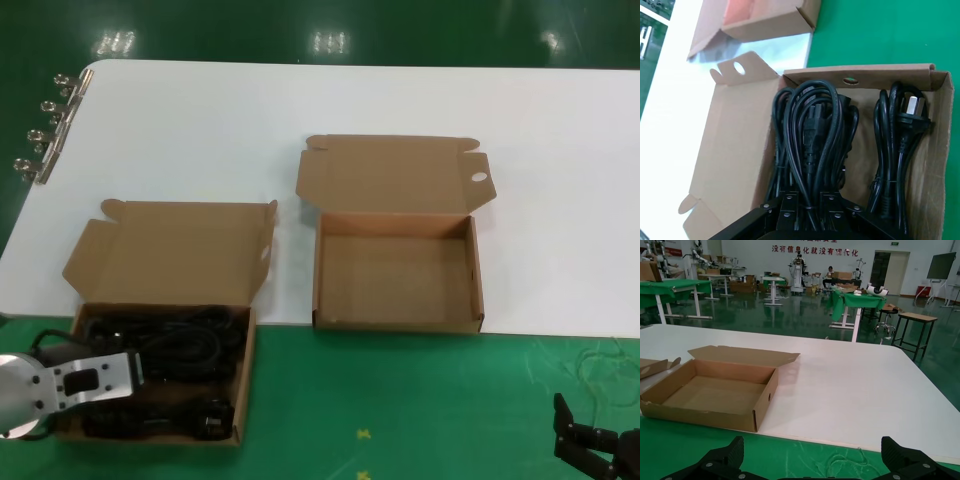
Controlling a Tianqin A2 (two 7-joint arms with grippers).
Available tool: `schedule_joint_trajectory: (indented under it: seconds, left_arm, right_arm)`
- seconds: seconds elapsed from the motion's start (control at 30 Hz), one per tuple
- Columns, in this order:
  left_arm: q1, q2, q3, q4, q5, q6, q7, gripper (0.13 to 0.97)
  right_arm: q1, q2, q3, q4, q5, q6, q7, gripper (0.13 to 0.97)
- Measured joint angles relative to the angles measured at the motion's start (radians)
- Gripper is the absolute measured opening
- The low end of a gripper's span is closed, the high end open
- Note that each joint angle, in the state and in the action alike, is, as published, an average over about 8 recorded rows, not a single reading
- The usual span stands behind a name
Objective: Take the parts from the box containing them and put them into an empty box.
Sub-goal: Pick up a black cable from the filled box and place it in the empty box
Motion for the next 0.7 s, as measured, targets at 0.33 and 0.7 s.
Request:
schedule_joint_trajectory:
  seconds: [0.33, 0.7]
  left_arm:
    - [0.038, -0.009, -0.028, -0.156, -0.016, 0.020, -0.034, 0.212]
    - [0.041, 0.164, -0.009, -0.222, 0.077, -0.046, -0.037, 0.211]
  right_arm:
    - [0.000, 0.000, 0.000, 0.000, 0.000, 0.000, 0.000, 0.966]
    - [0.000, 0.000, 0.000, 0.000, 0.000, 0.000, 0.000, 0.966]
